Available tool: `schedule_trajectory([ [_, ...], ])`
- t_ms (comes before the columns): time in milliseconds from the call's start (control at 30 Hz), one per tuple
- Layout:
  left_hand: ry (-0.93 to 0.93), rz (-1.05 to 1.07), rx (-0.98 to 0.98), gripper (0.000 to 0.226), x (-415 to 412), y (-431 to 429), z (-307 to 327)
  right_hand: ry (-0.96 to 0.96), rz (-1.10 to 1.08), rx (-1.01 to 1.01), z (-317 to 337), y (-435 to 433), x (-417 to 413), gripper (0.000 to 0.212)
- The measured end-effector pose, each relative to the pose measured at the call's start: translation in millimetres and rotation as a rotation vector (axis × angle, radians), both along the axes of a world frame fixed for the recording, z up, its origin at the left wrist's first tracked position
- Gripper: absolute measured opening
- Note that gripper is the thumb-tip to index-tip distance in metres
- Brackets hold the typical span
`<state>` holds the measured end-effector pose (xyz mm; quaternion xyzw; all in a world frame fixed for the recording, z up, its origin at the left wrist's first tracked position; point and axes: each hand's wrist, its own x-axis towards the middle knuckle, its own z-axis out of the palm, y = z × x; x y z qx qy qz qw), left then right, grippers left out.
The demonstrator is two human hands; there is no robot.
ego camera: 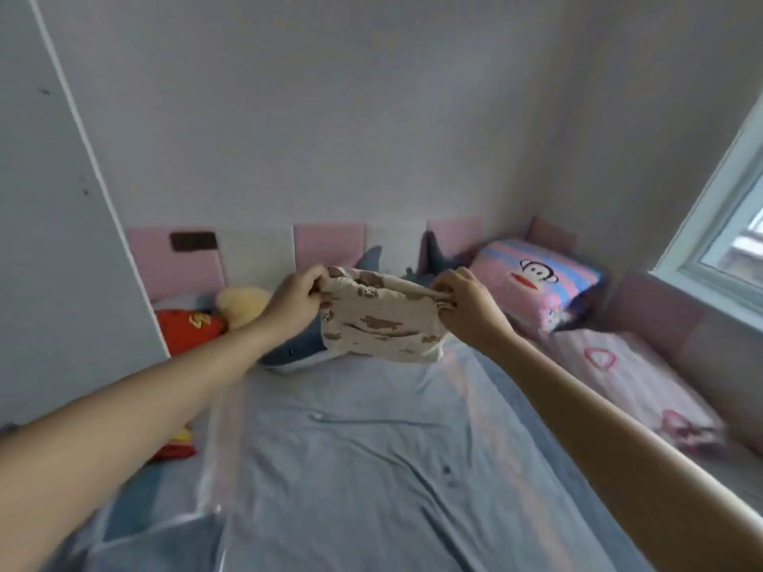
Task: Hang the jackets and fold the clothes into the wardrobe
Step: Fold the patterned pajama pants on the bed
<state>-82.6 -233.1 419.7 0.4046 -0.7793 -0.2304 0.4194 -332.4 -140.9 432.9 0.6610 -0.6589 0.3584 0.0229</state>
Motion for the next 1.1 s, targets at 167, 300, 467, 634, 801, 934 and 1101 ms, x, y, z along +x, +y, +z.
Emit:
schedule_trajectory([
  [167, -0.214, -0.053, 0.357, 0.036, 47, 100, -226, -0.137, 0.031, 0.560, -225, 93, 38, 0.046],
  [300, -0.362, -0.063, 0.588, 0.050, 84, 178, -347, -0.119, 0.107, 0.978, -340, 158, 69, 0.058],
  [467, -0.618, -0.096, 0.746, 0.041, 114, 263, -429, -0.088, 0.171, 1.279, -432, 228, 103, 0.053],
  [634, -0.606, -0.036, 0.871, 0.035, 133, 323, -498, -0.096, 0.186, 1.470, -507, 277, 125, 0.051],
  [801, -0.767, -0.223, 1.036, 0.030, 133, 336, -551, -0.045, 0.369, 1.750, -567, 283, 131, 0.063],
  [934, -0.946, -0.393, 1.257, 0.026, 127, 327, -598, -0.213, 0.378, 2.108, -613, 270, 127, 0.040],
  [1101, -0.395, 0.231, 0.994, 0.016, 104, 267, -658, -0.299, -0.265, 1.274, -661, 227, 112, 0.022],
])
